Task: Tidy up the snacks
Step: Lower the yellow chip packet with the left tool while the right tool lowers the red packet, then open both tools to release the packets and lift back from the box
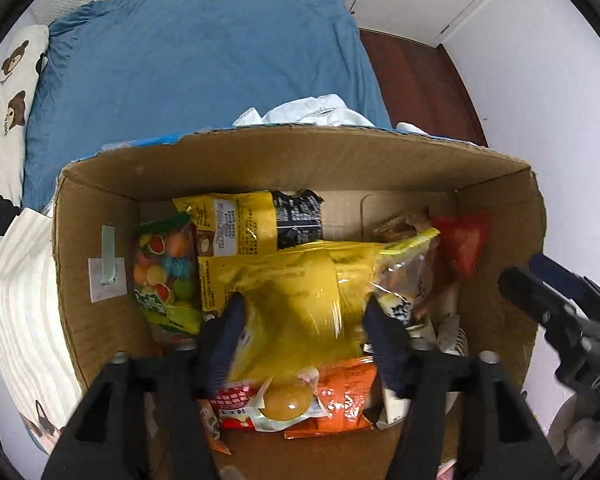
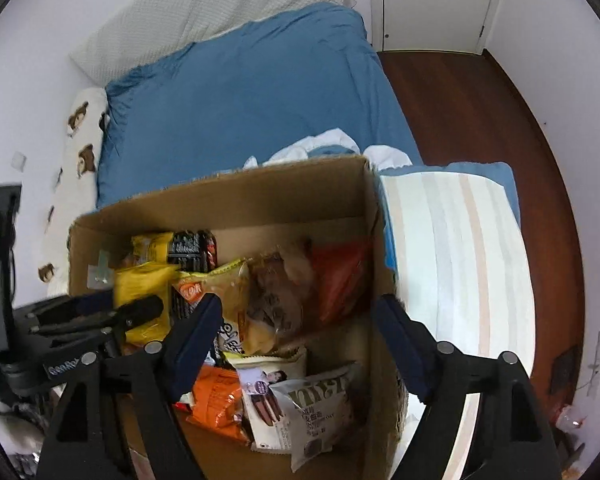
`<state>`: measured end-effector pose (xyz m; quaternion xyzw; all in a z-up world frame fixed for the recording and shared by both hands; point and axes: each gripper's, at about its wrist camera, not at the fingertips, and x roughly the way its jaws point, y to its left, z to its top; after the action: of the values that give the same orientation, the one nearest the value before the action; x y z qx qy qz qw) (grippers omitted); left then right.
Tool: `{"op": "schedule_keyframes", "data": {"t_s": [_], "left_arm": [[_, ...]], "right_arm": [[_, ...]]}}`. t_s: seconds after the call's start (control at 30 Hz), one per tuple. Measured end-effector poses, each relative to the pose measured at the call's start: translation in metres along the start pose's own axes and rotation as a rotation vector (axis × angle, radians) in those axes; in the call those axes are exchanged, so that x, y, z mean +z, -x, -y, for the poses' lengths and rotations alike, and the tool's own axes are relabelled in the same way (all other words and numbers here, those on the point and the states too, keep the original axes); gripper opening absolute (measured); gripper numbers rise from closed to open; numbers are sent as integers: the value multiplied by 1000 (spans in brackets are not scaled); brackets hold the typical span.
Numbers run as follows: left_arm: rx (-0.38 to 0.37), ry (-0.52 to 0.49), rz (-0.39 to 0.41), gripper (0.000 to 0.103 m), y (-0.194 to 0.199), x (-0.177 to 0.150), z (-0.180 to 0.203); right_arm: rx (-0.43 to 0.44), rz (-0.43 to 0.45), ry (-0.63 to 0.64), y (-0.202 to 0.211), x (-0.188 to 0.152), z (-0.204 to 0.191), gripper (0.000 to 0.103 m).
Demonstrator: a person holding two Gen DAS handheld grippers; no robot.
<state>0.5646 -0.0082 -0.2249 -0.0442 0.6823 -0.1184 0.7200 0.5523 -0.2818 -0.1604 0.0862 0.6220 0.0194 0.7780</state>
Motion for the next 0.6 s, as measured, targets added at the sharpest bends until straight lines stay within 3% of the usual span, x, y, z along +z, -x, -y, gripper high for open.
{"op": "schedule_keyframes", "data": {"t_s": [0.07, 0.17, 0.33, 0.6], "left_arm": [[14, -2, 12, 89, 2, 1, -1], [38, 2, 19, 93, 5, 1, -4], [37, 21, 29, 93, 10, -5, -9], [58, 48, 96, 93, 33, -26, -17]], "right_arm": [[-9, -17, 15, -3, -2, -4, 89], [-38, -35, 34, -5, -7, -11, 94], [-73, -57, 53, -6, -16, -20, 98], [-56, -46, 38, 5, -36, -24, 98]]}}
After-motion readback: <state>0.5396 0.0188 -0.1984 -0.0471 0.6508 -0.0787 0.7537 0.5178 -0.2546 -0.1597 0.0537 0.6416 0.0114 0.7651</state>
